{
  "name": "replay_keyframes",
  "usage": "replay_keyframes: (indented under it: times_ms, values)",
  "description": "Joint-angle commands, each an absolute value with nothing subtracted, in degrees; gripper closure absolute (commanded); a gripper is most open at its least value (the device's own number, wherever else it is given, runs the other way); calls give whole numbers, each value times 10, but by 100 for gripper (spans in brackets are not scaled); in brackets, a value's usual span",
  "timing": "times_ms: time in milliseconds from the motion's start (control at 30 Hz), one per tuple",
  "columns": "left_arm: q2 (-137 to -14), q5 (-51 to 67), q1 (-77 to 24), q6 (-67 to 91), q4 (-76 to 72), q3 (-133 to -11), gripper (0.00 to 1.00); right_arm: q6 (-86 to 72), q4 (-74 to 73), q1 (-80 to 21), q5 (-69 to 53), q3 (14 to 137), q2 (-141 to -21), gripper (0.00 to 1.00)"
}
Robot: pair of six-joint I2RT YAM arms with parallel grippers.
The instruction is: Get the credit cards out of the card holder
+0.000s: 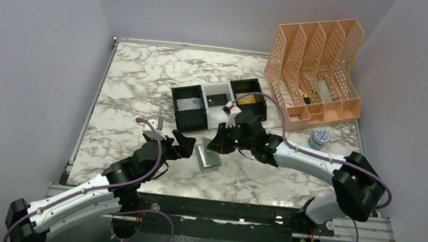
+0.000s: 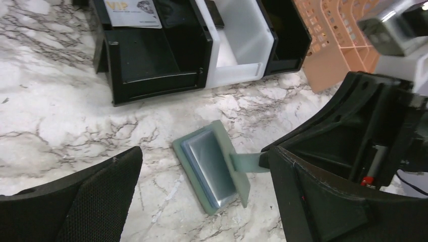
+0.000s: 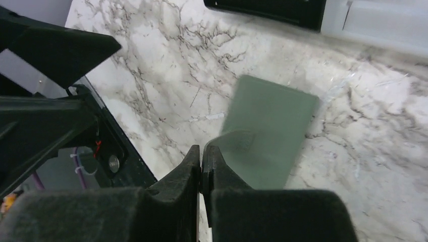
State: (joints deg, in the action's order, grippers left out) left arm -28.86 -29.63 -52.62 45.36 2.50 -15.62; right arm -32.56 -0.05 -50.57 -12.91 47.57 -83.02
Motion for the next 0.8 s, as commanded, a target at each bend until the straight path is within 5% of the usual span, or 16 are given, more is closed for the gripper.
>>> replay_keyframes:
  times_ms: [0, 367, 767]
  values:
    - [-263, -327, -527, 461, 159, -189, 2, -407, 114, -504, -176, 450, -861, 99]
    - [-306, -209, -527, 436, 127, -202, 8, -418, 42, -488, -54, 400, -792, 99]
    - [-535, -57, -527, 407, -148, -191, 18, -396, 91, -413, -55, 254, -765, 99]
